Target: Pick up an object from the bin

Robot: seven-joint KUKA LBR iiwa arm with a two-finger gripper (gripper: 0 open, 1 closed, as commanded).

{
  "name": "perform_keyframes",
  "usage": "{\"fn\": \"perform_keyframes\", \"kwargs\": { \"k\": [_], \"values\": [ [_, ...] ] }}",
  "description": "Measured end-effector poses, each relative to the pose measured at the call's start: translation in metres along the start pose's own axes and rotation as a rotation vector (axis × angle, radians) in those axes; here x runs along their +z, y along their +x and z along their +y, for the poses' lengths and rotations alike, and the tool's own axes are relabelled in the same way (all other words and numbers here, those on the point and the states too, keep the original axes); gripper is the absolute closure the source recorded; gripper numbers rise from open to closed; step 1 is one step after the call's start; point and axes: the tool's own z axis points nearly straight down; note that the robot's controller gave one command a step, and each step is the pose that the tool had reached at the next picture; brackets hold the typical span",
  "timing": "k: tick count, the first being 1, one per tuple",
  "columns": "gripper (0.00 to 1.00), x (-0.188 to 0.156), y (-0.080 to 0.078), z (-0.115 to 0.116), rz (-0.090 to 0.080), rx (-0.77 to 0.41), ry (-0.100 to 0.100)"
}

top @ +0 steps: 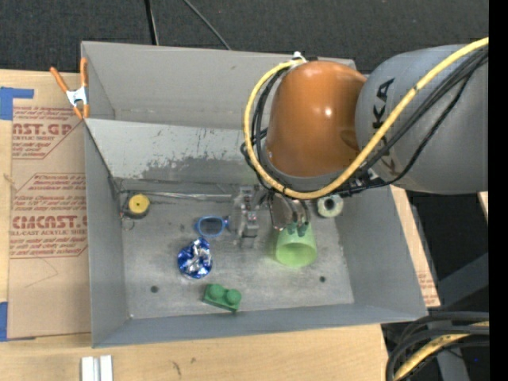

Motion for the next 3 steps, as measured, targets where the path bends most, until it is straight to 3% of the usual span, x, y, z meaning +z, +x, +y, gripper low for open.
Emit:
{"fn": "perform_keyframes", "kwargs": {
  "k": [1,2,3],
  "values": [
    [0.0,0.0,0.0,0.0,0.0,0.0,0.0],
    [0.0,0.126,-0.047,0.007,0.005,0.043,0.001],
    [0.0,0.156,-0.024,0.057,0.003,-0.239,0.0]
  ]
}}
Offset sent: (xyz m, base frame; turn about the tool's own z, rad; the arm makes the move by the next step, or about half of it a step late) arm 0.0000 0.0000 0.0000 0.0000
